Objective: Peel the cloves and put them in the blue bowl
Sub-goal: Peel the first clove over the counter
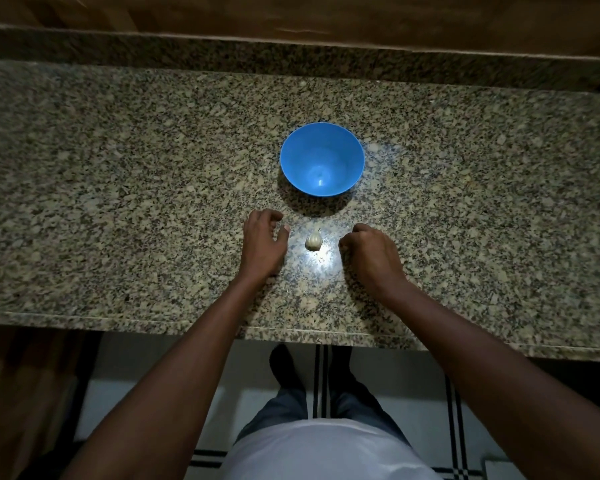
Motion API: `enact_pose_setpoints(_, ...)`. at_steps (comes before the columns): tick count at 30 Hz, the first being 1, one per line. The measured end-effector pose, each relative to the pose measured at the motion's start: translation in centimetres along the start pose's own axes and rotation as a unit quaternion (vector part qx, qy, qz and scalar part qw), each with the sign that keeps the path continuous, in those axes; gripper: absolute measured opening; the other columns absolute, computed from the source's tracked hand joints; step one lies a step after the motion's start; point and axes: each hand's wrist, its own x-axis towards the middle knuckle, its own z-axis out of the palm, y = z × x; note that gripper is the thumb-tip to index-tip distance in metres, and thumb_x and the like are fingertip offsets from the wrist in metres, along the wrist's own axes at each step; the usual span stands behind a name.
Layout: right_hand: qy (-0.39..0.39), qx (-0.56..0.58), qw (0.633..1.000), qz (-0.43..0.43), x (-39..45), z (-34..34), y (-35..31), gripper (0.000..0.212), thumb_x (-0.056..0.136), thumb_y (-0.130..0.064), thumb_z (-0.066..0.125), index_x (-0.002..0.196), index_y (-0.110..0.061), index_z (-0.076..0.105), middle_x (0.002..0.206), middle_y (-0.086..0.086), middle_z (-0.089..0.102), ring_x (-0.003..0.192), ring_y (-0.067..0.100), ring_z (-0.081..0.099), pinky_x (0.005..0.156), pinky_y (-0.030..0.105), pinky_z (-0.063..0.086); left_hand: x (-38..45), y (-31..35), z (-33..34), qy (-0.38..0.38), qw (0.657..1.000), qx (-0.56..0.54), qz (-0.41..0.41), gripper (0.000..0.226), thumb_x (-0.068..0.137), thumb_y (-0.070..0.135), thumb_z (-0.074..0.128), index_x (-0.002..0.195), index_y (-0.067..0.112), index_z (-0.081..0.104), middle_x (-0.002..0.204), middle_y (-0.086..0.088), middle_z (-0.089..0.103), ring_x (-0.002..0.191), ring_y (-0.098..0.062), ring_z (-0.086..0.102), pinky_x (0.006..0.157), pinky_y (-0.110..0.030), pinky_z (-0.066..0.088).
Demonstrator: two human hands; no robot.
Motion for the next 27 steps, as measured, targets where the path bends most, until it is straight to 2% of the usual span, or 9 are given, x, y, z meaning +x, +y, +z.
enact_pose_setpoints(2,-0.005,0.123,0.990,0.071,0.6,-0.4,0.4,0.014,0.084,0.004,0.073,0.086,-0.007,0.081,0.083,0.009,0.075,0.069,0.023,0.070,0.062,0.037,0.060,0.1,0.4,-0.1,0.008,1.000,-0.015,-0.005,0.018,0.098,0.012,0.062,0.116,0.012,0.062,0.108,-0.004,0.056,0.102,-0.024,0.058,0.088,-0.040,0.055)
enact_pose_setpoints(3,-0.011,0.214,0.970,0.116,0.8,-0.7,0.7,0.011,0.087,0.003,0.075,0.093,-0.003,0.082,0.085,0.010,0.078,0.069,0.019,0.073,0.067,0.037,0.063,-0.1,0.8,0.0,0.015,0.999,-0.030,-0.006,0.017,0.098,0.009,0.062,0.115,0.012,0.063,0.107,-0.006,0.060,0.097,-0.021,0.060,0.083,-0.036,0.057)
enact_pose_setpoints(6,-0.027,0.487,0.845,0.219,0.2,-1.8,0.9,0.017,0.096,0.003,0.070,0.111,0.008,0.074,0.088,0.022,0.078,0.072,0.024,0.075,0.075,0.044,0.066,-1.3,2.7,0.2,0.035,0.996,-0.078,0.004,0.016,0.096,0.010,0.069,0.111,0.015,0.067,0.098,0.001,0.068,0.087,-0.005,0.064,0.073,-0.017,0.056)
enact_pose_setpoints(7,-0.037,0.529,0.818,0.223,-0.1,-2.1,0.8,0.018,0.096,0.003,0.069,0.113,0.009,0.072,0.090,0.025,0.077,0.072,0.025,0.075,0.072,0.042,0.066,-1.8,3.4,0.4,0.028,0.995,-0.095,0.015,0.016,0.094,0.012,0.073,0.109,0.016,0.069,0.096,0.004,0.069,0.086,-0.003,0.065,0.071,-0.014,0.055)
enact_pose_setpoints(9,-0.054,0.562,0.799,0.208,-0.7,-2.4,0.3,0.018,0.096,0.002,0.069,0.112,0.009,0.072,0.092,0.026,0.077,0.075,0.025,0.076,0.067,0.032,0.064,-2.7,4.5,1.0,-0.015,0.991,-0.129,0.044,0.019,0.091,0.013,0.078,0.110,0.013,0.074,0.095,0.004,0.072,0.085,-0.003,0.068,0.071,-0.017,0.059)
enact_pose_setpoints(13,-0.049,0.541,0.820,0.179,-0.8,-2.2,-0.1,0.016,0.095,-0.002,0.072,0.108,0.007,0.075,0.091,0.021,0.078,0.078,0.026,0.076,0.070,0.030,0.061,-3.7,5.4,2.2,-0.046,0.986,-0.135,0.081,0.018,0.090,0.010,0.077,0.108,0.013,0.079,0.100,0.004,0.076,0.093,-0.004,0.072,0.084,-0.024,0.060)
enact_pose_setpoints(16,-0.045,0.498,0.848,0.177,-1.0,-2.0,-0.6,0.009,0.095,-0.005,0.074,0.101,0.001,0.078,0.083,0.018,0.078,0.075,0.032,0.076,0.068,0.040,0.065,-3.8,5.5,2.4,-0.027,0.989,-0.121,0.080,0.014,0.091,0.005,0.074,0.102,0.009,0.081,0.095,0.003,0.078,0.088,-0.002,0.072,0.078,-0.018,0.058)
enact_pose_setpoints(20,0.005,0.400,0.902,0.163,-1.3,-1.8,-1.5,0.009,0.093,-0.013,0.078,0.099,-0.007,0.079,0.074,0.006,0.078,0.065,0.017,0.077,0.063,0.031,0.065,-4.0,5.6,2.3,-0.012,0.992,-0.086,0.094,0.013,0.091,0.009,0.075,0.102,0.010,0.082,0.095,0.001,0.079,0.085,-0.004,0.073,0.077,-0.024,0.061)
enact_pose_setpoints(27,0.090,0.298,0.947,0.076,-1.3,-0.2,-2.6,0.008,0.094,-0.011,0.075,0.098,-0.009,0.082,0.081,0.001,0.078,0.066,0.007,0.073,0.058,0.033,0.064,-4.5,6.4,2.7,0.025,0.986,-0.164,-0.030,0.006,0.086,0.011,0.082,0.092,0.012,0.082,0.079,0.003,0.078,0.069,-0.006,0.075,0.062,-0.026,0.063)
